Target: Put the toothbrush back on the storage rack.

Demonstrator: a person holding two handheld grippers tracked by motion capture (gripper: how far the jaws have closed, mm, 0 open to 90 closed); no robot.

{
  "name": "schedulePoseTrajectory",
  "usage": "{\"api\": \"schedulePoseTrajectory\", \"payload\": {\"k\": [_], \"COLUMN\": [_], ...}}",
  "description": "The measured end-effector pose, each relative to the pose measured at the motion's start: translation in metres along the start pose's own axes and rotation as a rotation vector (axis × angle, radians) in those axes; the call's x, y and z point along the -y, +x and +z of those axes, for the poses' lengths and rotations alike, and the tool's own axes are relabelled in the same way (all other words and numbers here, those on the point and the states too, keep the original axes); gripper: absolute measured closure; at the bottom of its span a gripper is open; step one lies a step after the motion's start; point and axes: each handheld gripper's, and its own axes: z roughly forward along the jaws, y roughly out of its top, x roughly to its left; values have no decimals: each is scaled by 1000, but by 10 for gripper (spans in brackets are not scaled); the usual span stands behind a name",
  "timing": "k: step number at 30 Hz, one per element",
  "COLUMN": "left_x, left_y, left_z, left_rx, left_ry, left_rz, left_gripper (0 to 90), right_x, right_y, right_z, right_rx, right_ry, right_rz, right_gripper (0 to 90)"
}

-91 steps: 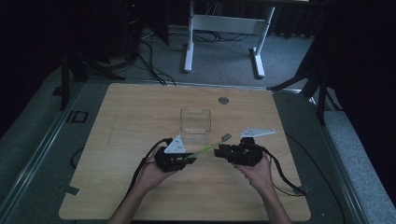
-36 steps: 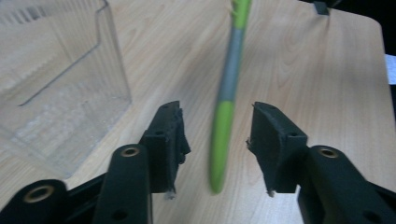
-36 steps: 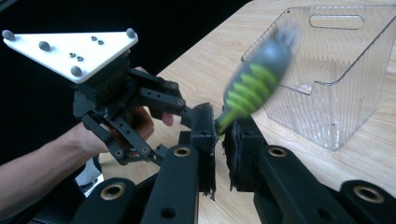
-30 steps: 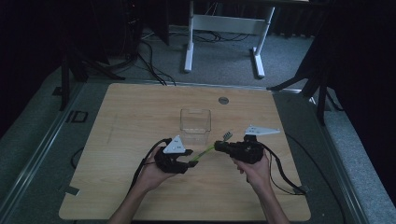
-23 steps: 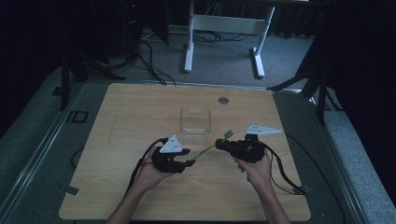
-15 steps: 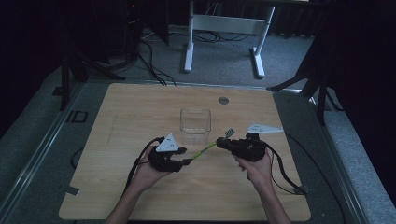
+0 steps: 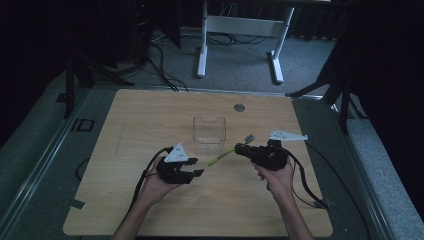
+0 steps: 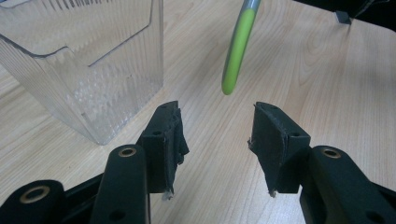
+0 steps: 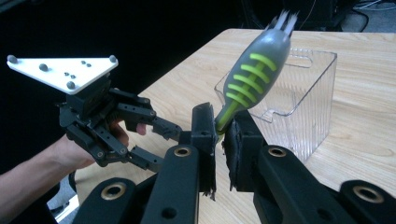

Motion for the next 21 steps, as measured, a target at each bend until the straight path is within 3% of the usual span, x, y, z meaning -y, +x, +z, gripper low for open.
{"api": "schedulePoseTrajectory", "payload": {"k": [21], "left_x": [2], "left_y": [-1], "left_z": [1], "left_rx": [-2], "left_ry": [0], "left_rz": [-6], "left_gripper": [520], "right_x": [-9], "right_y": [-3], "right_z": [-8], "right_rx": [20], "right_ry": [-61], "right_rz": [9], "right_gripper": [826]}}
